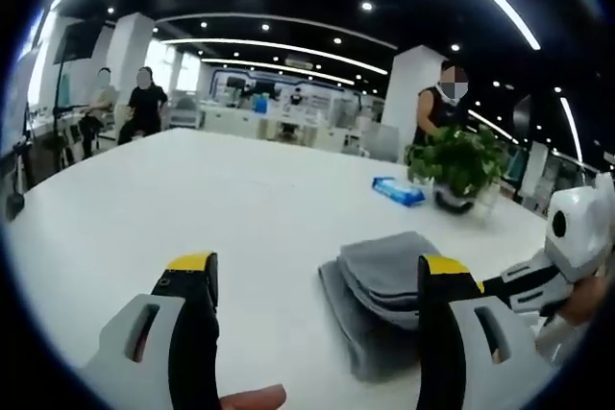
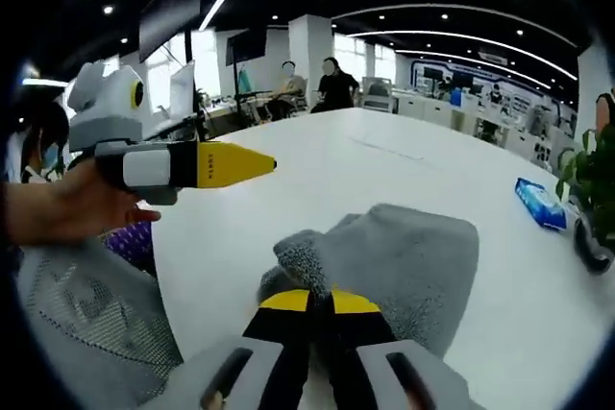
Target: Open the folded towel by lifting each exposed corner and separating the folded layers until the towel lies flat within the target outline without major curled edges
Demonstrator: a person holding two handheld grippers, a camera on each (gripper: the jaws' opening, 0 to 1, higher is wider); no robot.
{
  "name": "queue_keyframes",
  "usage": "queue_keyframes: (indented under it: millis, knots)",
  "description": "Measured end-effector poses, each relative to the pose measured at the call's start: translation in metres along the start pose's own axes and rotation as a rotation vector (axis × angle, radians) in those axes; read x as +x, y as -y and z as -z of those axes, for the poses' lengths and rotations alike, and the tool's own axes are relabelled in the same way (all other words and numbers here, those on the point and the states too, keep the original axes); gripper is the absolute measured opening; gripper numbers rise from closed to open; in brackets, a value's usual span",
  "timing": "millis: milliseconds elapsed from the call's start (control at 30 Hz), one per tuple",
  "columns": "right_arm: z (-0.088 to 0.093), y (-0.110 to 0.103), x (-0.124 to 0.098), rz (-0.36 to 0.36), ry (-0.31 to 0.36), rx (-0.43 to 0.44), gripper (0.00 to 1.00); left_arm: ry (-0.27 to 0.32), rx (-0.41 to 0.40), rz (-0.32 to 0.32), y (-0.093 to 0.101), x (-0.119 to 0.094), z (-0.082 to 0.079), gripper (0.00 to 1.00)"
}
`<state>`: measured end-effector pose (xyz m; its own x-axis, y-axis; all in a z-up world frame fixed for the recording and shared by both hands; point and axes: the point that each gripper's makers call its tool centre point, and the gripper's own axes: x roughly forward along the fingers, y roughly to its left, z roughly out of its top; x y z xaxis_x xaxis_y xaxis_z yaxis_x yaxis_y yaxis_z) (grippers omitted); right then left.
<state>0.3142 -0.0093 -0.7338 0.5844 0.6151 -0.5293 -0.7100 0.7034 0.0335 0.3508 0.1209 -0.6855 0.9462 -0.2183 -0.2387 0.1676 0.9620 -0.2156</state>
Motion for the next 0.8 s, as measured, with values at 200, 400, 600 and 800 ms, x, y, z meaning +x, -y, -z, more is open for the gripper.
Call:
queue_keyframes:
  millis: [200, 400, 600, 800]
  knots:
    - [-0.004, 0.022, -0.016, 0.067, 0.041, 0.024, 0.01, -0.007, -0.007, -0.005, -0.002, 0.001, 0.002, 0.84]
    - [-0.002, 0.041, -0.028, 0.116, 0.061, 0.072, 0.01, -0.019, 0.018, 0.007, 0.002, 0.002, 0.004, 0.84]
    - [0.001, 0.057, -0.033, 0.175, 0.062, 0.107, 0.01, -0.029, 0.025, 0.008, 0.002, 0.002, 0.006, 0.84]
    - [0.005, 0.071, -0.039, 0.239, 0.056, 0.13, 0.02, -0.028, 0.017, 0.003, 0.0, 0.002, 0.006, 0.84]
